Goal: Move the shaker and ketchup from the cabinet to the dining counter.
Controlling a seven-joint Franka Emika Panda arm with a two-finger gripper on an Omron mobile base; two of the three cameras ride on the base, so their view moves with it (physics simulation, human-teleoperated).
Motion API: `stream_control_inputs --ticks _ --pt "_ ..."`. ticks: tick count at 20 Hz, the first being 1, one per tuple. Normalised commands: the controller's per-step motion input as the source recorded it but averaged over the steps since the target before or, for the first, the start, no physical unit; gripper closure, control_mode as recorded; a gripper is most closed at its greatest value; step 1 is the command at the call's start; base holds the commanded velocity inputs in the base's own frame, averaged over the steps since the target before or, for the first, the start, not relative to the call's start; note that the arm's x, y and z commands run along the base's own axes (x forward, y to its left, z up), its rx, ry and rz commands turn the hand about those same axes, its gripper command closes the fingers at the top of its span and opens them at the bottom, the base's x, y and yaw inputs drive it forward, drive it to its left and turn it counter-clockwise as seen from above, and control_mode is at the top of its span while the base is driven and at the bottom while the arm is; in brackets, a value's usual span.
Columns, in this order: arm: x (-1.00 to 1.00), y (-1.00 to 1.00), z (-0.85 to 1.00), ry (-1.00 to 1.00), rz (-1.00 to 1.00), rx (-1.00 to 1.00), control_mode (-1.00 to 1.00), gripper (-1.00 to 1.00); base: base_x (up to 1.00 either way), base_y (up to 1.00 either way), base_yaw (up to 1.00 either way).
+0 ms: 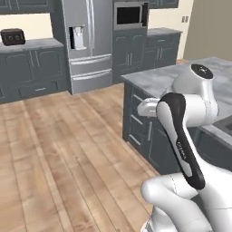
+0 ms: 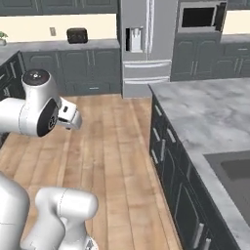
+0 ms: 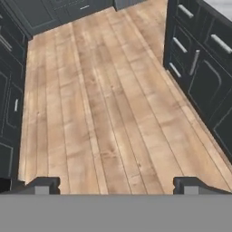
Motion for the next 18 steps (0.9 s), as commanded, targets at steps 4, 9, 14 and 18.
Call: stream_control_inputs --ticks 4,9,14,18 --pt "0.00 0.00 0.00 0.00 0.00 0.00 1.00 -1.00 0.96 0.02 0.49" --pt "0.00 0.00 0.00 0.00 0.00 0.00 1.00 -1.00 0.62 -0.11 0.82" --pt "0.00 0.00 0.00 0.00 0.00 0.00 1.00 -1.00 0.84 -0.21 0.75" --pt "0.00 0.00 0.00 0.00 0.00 0.00 1.00 -1.00 1.00 -0.30 0.42"
